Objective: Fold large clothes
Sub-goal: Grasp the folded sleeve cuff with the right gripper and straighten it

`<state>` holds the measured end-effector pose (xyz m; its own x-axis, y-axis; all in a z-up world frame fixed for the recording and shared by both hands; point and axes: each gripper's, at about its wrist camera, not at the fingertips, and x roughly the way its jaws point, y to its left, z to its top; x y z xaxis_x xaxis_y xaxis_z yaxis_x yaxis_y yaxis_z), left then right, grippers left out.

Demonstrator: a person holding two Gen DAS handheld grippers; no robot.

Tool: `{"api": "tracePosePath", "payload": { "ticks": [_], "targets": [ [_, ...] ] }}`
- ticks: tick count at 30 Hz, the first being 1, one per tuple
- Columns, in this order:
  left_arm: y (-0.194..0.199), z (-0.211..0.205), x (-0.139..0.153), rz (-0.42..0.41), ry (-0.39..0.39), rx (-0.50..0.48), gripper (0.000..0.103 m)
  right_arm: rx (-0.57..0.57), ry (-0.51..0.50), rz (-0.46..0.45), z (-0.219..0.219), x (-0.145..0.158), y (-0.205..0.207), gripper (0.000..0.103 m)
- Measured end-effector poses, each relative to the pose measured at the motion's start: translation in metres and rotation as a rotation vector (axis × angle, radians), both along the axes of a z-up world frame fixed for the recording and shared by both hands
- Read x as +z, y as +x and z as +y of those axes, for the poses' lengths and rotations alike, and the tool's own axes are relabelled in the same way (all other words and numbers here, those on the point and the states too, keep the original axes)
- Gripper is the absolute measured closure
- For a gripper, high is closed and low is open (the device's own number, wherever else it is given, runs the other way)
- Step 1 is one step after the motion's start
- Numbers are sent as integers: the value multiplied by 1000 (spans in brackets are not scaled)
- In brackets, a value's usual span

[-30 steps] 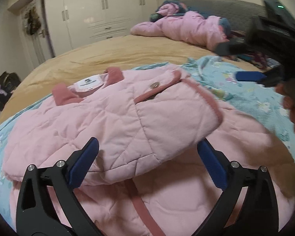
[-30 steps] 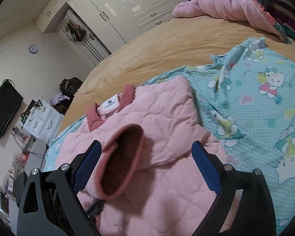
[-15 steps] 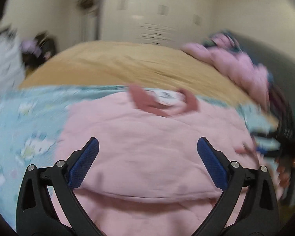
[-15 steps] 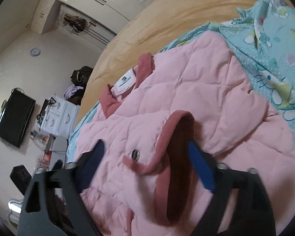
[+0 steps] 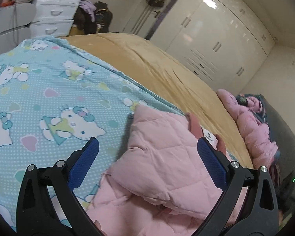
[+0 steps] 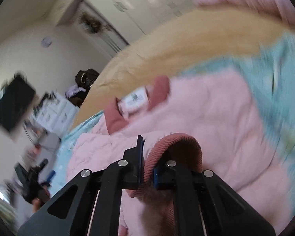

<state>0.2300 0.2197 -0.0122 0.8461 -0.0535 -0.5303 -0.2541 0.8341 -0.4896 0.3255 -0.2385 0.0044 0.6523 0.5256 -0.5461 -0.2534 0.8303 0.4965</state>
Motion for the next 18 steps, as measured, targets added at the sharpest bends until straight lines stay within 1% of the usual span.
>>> {"api": "tracePosePath", "payload": {
  "ticks": [3,5,7,10,15,18],
  "targets": [
    [6,-18,0,7,50,-41,9,14,-85,-117,7,37,8,96],
    [11,-33,-1,14,92,-76,9,14,-104,-154,8,45,14,96],
    [16,-50,-4,25,145,-120,9,9,-135,-163,9,43,20,96],
    [20,-68,-8,45,224,-143,9,6,-188,-146,15,29,25,96],
    [26,-84,-15,58,257,-188,10,-19,-191,-123,13,14,30,96],
    [32,-99,-20,79,293,-237,9,-27,-190,-114,13,6,33,96]
  ]
}}
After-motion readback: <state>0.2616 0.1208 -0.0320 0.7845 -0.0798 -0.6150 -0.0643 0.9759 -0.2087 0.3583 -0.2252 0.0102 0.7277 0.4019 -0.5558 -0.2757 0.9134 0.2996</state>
